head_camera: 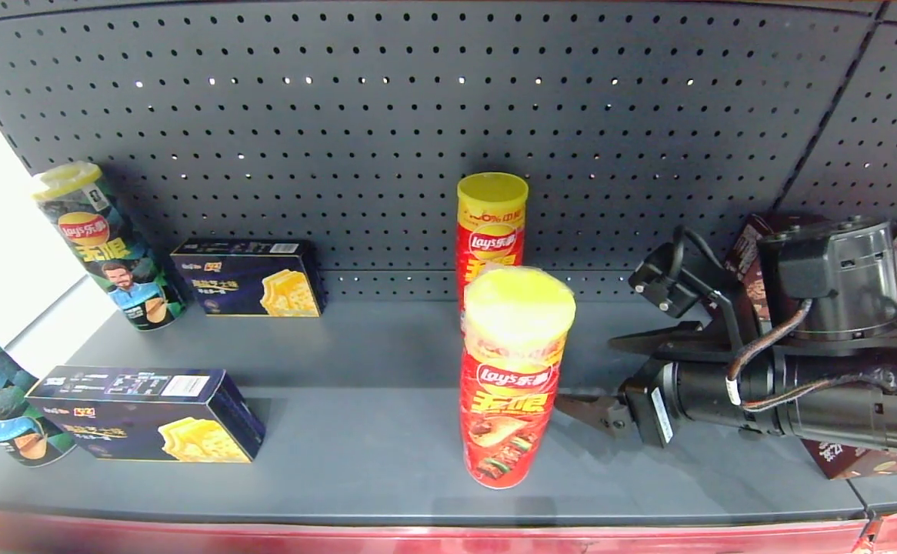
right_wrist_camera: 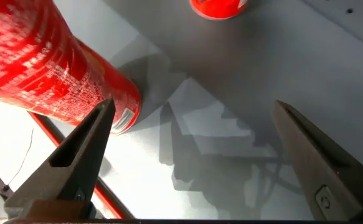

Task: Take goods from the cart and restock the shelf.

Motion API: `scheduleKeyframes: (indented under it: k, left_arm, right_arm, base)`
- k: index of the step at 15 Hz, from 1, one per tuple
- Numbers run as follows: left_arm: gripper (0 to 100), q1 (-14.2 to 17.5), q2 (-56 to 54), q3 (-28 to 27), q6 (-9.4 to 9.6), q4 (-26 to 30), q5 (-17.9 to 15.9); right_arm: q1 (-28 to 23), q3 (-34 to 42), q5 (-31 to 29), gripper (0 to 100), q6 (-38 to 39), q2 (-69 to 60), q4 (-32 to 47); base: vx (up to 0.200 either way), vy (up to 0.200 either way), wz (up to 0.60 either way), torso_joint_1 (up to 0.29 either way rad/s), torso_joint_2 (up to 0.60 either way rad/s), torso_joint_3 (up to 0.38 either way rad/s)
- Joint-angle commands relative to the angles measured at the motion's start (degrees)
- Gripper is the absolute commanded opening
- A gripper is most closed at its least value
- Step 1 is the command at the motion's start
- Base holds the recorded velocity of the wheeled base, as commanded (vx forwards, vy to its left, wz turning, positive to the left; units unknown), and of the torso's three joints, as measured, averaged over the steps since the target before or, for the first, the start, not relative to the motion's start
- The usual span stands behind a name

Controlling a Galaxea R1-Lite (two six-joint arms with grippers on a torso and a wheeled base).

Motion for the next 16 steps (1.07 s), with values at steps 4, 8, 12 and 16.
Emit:
scheduleKeyframes:
  k: [4, 8, 12, 16]
  left_arm:
    - [100, 0.00, 0.07, 0.00, -0.10, -0.04, 0.07]
    - [100, 0.00, 0.07, 0.00, -0.01, -0.04, -0.02]
    - [100, 0.00, 0.07, 0.00, -0.01, -0.04, -0.02]
    - [100, -0.09, 0.07, 0.00, 0.07, -0.04, -0.19]
  right_arm:
    - [-4.16, 0.02, -0.05, 100, 0.07, -4.62, -0.68]
    - [-12.51, 0.81, -0.14, 100, 0.34, -16.13, -0.68]
    - [-32.72, 14.69, -0.14, 100, 0.60, -41.00, -0.50]
    - [-36.86, 27.88, 0.21, 100, 0.42, -61.13, 3.80]
  base:
    - [0.000, 0.000, 0.00, 0.000, 0.00, 0.000]
    - [0.000, 0.000, 0.00, 0.000, 0.00, 0.000]
    - [0.000, 0.000, 0.00, 0.000, 0.00, 0.000]
    - [0.000, 0.000, 0.00, 0.000, 0.00, 0.000]
